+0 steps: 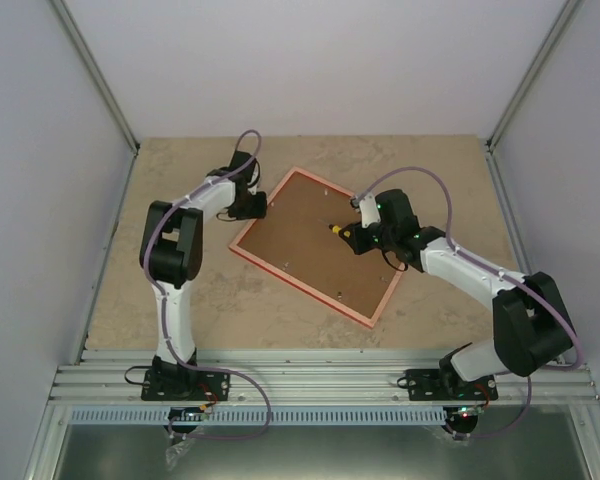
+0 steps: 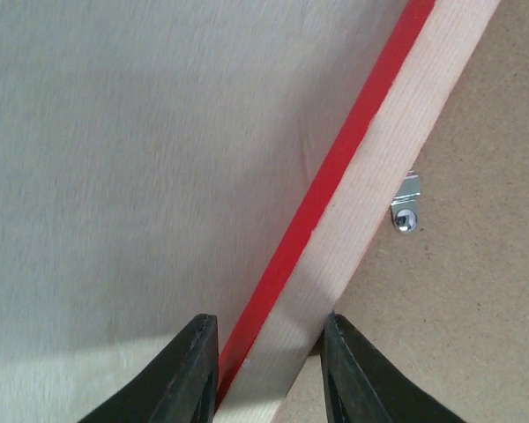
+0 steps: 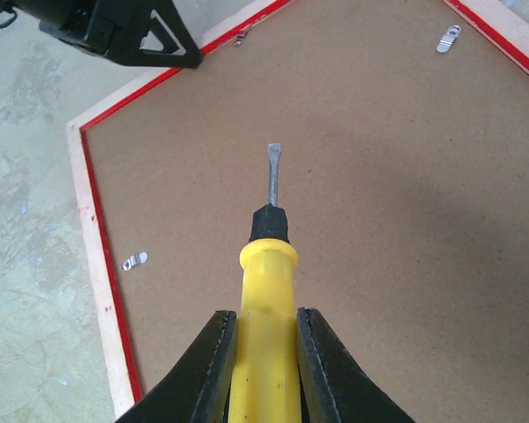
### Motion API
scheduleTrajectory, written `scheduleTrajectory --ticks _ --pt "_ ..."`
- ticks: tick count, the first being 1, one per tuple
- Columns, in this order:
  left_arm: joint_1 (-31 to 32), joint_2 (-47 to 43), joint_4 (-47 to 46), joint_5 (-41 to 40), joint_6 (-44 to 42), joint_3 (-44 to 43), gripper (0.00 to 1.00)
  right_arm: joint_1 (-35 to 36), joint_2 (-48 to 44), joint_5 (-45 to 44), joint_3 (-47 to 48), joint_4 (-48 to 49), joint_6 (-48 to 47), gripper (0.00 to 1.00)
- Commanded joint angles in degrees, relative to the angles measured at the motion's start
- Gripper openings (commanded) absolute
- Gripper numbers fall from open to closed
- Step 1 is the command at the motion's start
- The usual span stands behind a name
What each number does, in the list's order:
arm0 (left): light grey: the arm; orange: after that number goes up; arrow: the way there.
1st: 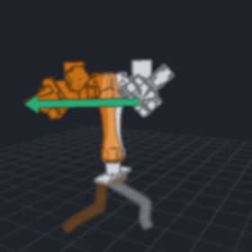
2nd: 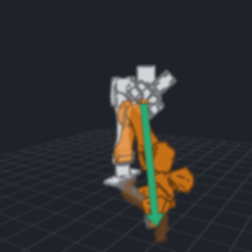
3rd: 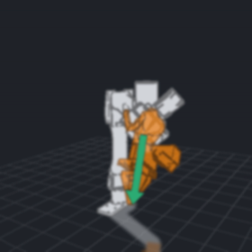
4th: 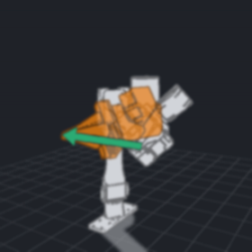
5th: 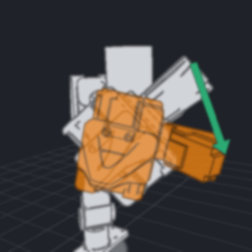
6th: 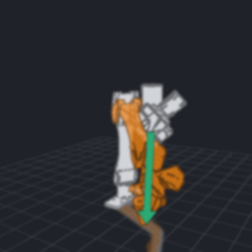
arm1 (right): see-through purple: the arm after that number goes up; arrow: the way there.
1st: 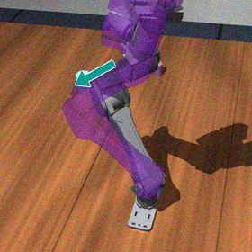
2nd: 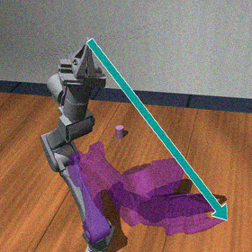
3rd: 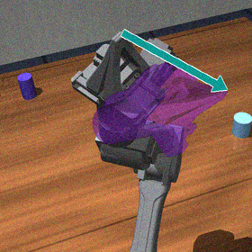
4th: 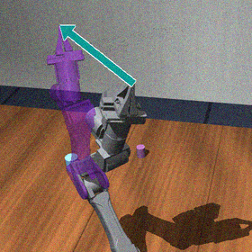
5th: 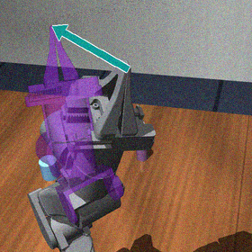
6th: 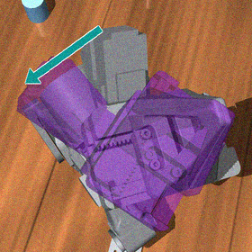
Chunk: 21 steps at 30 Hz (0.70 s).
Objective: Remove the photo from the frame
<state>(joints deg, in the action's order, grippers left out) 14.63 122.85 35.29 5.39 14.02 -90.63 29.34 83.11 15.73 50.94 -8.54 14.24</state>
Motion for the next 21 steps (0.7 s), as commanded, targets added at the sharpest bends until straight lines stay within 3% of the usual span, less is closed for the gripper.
scheduleTrajectory --ticks 1,11,21 --pt "-0.13 -3.0 3.76 0.3 5.35 6.63 0.32 0.07 0.98 1.62 0.59 1.46 0.19 0.0" --pt "0.02 -14.0 -0.32 3.38 13.71 22.33 0.23 2.99 4.21 2.32 3.35 1.04 -0.34 0.01" --pt "4.44 -21.09 -2.44 4.91 17.47 31.79 0.23 7.39 8.17 2.15 6.61 0.58 -0.53 0.01"
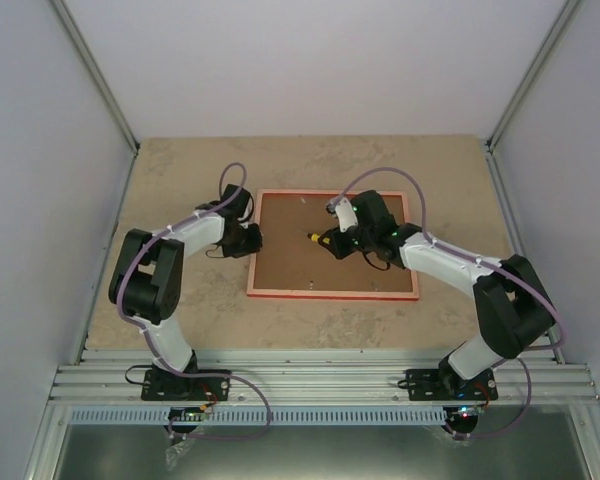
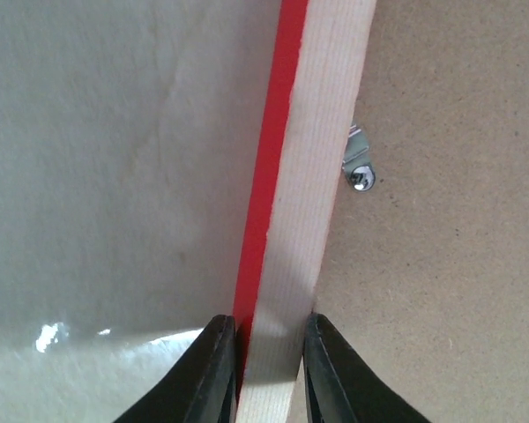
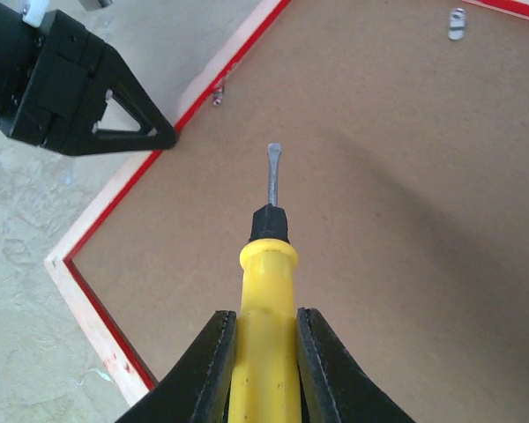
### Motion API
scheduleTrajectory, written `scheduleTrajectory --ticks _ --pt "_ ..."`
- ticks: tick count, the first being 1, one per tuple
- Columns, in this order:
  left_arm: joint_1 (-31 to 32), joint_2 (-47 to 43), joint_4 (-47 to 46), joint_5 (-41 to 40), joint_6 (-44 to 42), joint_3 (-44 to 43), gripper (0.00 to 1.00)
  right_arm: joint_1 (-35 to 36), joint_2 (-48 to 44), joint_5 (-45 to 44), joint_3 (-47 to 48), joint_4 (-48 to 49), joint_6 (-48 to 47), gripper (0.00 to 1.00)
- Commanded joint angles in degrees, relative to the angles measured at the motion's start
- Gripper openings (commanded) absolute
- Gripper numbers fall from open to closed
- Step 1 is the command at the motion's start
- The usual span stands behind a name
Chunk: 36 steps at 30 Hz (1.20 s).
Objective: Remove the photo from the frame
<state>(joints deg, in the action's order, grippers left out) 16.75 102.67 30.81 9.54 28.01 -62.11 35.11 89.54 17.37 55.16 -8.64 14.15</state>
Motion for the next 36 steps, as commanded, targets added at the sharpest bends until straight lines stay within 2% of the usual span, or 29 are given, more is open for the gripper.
scheduleTrajectory --ticks 1,12,17,21,27,36 --pt "2.82 -1.43 2.06 0.79 3.89 3.71 0.23 2.11 2.1 0.55 2.82 0.66 -0.5 0.01" --pt "6.89 -7.77 3.15 -0.8 5.65 9.35 0.26 6.02 7.09 0.45 6.42 1.0 -0.09 0.0" --pt "6.89 -7.93 3.95 -3.11 5.05 8.55 0.35 7.28 9.62 0.82 8.77 0.75 -0.22 0.0" --pt "6.88 -7.49 3.49 -1.97 5.24 8.36 0.38 8.31 11.5 1.22 10.23 0.24 -0.55 0.0" --pt "6.89 -6.75 2.27 0.31 5.34 9.54 0.36 9.68 13.32 1.56 11.28 -0.16 -0.88 0.0" --pt "6.88 -5.04 1.81 1.09 4.65 9.97 0.27 9.8 15.32 1.72 11.63 -1.26 -1.24 0.0"
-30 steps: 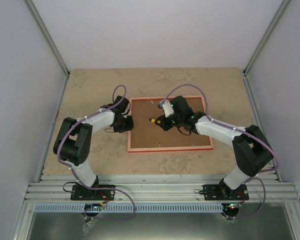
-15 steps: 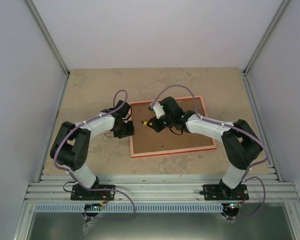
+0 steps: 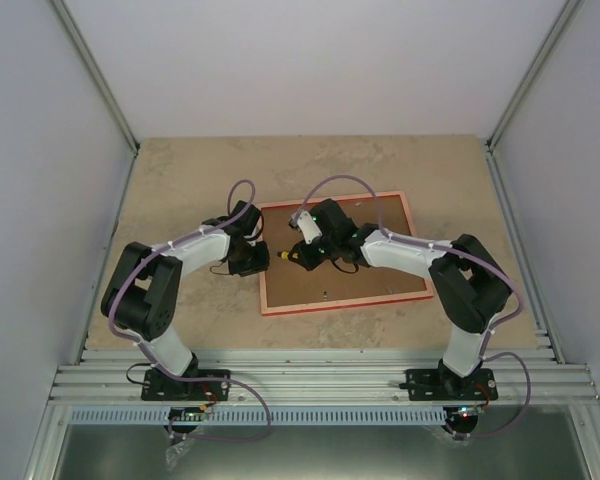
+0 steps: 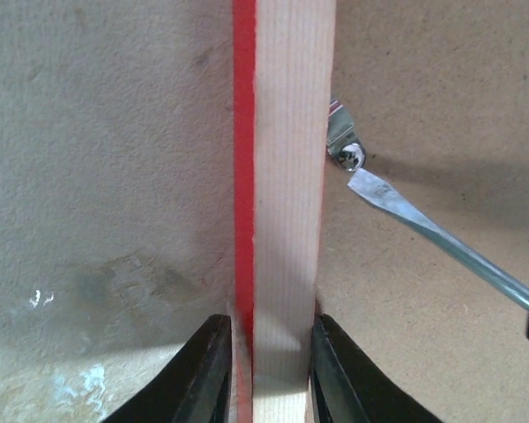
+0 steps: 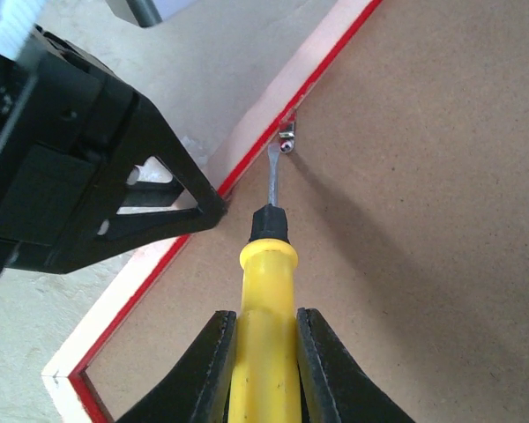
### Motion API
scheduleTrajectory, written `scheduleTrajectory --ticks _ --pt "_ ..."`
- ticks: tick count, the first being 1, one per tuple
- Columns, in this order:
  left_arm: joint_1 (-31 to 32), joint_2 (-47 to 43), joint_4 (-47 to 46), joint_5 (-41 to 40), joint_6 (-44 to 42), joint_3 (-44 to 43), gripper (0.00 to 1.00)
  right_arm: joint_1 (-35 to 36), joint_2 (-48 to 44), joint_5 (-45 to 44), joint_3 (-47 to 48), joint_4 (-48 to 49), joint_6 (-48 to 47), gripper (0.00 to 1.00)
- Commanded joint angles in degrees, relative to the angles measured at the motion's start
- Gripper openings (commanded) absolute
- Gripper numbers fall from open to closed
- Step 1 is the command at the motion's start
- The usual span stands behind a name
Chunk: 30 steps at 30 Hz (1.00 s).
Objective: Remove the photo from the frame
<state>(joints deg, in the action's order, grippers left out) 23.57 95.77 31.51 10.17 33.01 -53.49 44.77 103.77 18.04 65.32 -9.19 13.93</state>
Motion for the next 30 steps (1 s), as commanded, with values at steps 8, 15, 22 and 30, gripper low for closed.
scheduleTrajectory --ticks 8,15,22,30 --pt "0.07 2.39 1.19 0.38 -0.58 1.68 0.24 0.34 2.45 2.99 2.04 -0.76 -1.44 0.0" --pt "0.07 2.28 0.94 0.47 -0.58 2.13 0.22 0.4 3.01 1.19 2.45 -0.04 -0.69 0.01" --pt "0.07 2.06 0.88 0.65 -0.58 2.51 0.21 0.44 3.19 -1.82 2.44 1.18 0.9 0.01" --pt "0.07 1.88 0.53 0.55 -0.45 3.08 0.21 0.44 3.11 -3.6 2.42 2.16 2.33 0.01"
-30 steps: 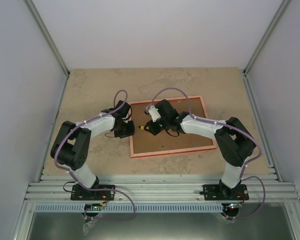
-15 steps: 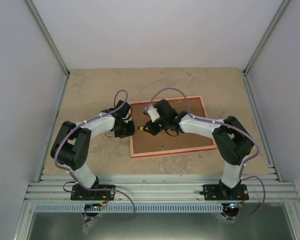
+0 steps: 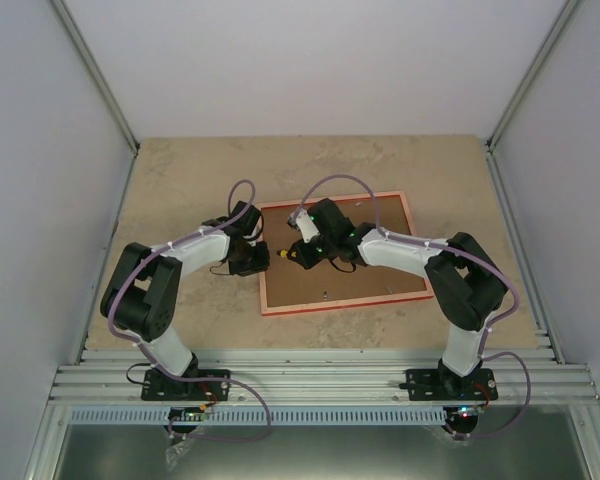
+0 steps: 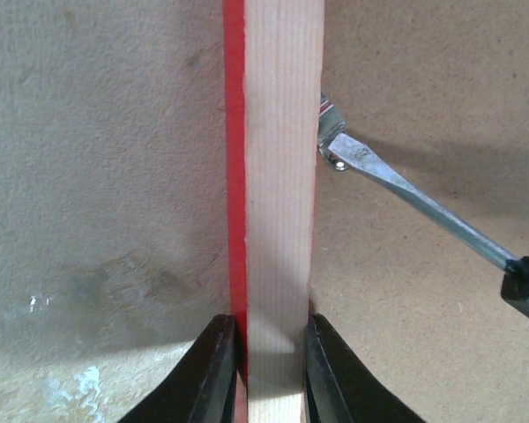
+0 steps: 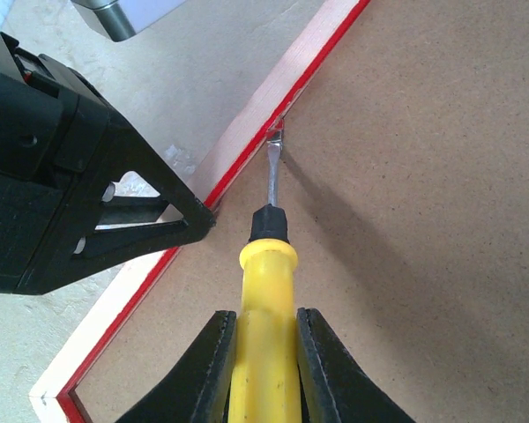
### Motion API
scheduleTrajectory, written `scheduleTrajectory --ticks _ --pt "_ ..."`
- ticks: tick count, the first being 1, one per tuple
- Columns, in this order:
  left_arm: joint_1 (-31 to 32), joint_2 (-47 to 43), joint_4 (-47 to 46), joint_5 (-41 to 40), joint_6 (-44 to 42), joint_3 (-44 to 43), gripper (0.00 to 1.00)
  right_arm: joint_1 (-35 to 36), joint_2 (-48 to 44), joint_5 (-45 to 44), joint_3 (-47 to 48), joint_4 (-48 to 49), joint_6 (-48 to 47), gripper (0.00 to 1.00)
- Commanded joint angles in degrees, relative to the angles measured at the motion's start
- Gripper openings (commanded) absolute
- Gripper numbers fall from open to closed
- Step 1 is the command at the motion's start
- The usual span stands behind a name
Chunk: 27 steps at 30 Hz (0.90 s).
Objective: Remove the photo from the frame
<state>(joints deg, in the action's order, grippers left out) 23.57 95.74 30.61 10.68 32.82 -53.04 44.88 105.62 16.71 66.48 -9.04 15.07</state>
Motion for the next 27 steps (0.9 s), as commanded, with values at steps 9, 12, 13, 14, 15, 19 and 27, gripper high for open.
scheduleTrajectory --ticks 9,12,13,14,15,19,27 --pt "0.07 2.03 1.21 -0.03 -0.27 2.44 0.21 0.31 0.66 0.91 1.18 0.36 -0.84 0.01" --pt "0.07 2.23 1.2 0.03 -0.22 2.25 0.21 0.39 0.48 1.75 0.86 -0.4 -1.4 0.01" --pt "0.07 2.25 1.21 -0.03 -0.18 2.28 0.2 0.43 0.46 2.21 0.85 -0.57 -1.52 0.0" --pt "0.07 2.25 1.21 -0.06 -0.25 2.24 0.21 0.51 0.46 2.56 0.82 -0.71 -1.65 0.01" --pt "0.07 2.25 1.21 -0.09 -0.31 2.17 0.21 0.51 0.47 2.82 0.83 -0.73 -1.9 0.01" --pt "0.07 2.47 1.18 0.03 -0.24 2.06 0.2 0.7 0.94 2.78 1.06 -0.59 -2.06 0.01" --pt "0.07 2.61 0.94 0.38 -0.26 2.15 0.2 0.69 2.61 0.09 2.25 -0.03 -1.4 0.0"
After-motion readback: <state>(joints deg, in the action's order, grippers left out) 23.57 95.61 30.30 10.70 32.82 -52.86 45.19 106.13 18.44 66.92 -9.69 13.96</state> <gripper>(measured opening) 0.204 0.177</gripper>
